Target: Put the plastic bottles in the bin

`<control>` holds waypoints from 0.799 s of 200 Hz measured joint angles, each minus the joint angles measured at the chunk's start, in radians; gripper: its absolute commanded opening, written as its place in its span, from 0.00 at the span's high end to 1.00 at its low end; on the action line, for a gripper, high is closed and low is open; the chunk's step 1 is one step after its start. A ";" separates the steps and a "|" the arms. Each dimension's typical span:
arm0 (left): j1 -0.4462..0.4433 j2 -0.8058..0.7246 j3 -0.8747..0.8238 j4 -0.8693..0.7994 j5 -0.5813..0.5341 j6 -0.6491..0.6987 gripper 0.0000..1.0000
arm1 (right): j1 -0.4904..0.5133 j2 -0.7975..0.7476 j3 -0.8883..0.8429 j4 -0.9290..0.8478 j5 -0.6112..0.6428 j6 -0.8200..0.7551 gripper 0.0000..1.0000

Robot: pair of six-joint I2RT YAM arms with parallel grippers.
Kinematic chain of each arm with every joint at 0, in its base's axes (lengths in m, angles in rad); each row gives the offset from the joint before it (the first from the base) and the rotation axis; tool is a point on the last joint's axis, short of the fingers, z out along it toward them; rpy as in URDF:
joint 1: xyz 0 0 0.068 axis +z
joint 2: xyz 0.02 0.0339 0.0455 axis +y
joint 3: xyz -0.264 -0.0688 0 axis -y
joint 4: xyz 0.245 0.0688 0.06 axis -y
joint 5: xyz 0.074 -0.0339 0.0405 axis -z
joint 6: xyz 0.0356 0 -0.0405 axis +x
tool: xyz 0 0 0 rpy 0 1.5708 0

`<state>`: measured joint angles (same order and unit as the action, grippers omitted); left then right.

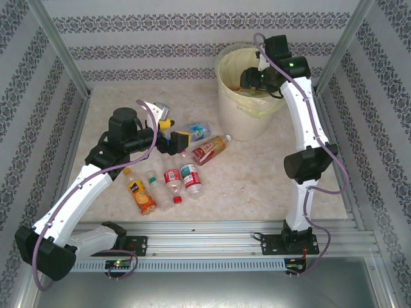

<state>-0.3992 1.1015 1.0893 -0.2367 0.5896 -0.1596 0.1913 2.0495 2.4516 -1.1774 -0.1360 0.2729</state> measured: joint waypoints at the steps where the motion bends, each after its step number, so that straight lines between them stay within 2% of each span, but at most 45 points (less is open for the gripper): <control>1: 0.000 0.000 0.000 0.000 0.000 0.000 0.00 | 0.000 -0.003 -0.002 0.001 0.000 0.000 0.35; 45: 0.000 0.008 0.000 -0.013 0.000 0.034 0.00 | 0.000 -0.267 -0.266 0.119 -0.041 0.000 0.33; 103: -0.021 0.103 0.051 -0.135 -0.049 0.093 0.03 | 0.028 -0.691 -0.774 0.310 -0.175 0.056 0.24; 129: -0.031 0.148 0.099 -0.213 -0.100 0.104 0.03 | 0.103 -0.846 -0.992 0.372 -0.240 0.095 0.22; 160: -0.041 0.159 0.129 -0.304 -0.181 0.084 0.03 | 0.230 -0.966 -1.187 0.414 -0.253 0.131 0.20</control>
<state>-0.4400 1.2602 1.2179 -0.5411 0.4084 -0.0753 0.4213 1.0840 1.2648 -0.7631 -0.3885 0.4042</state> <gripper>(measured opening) 0.969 0.793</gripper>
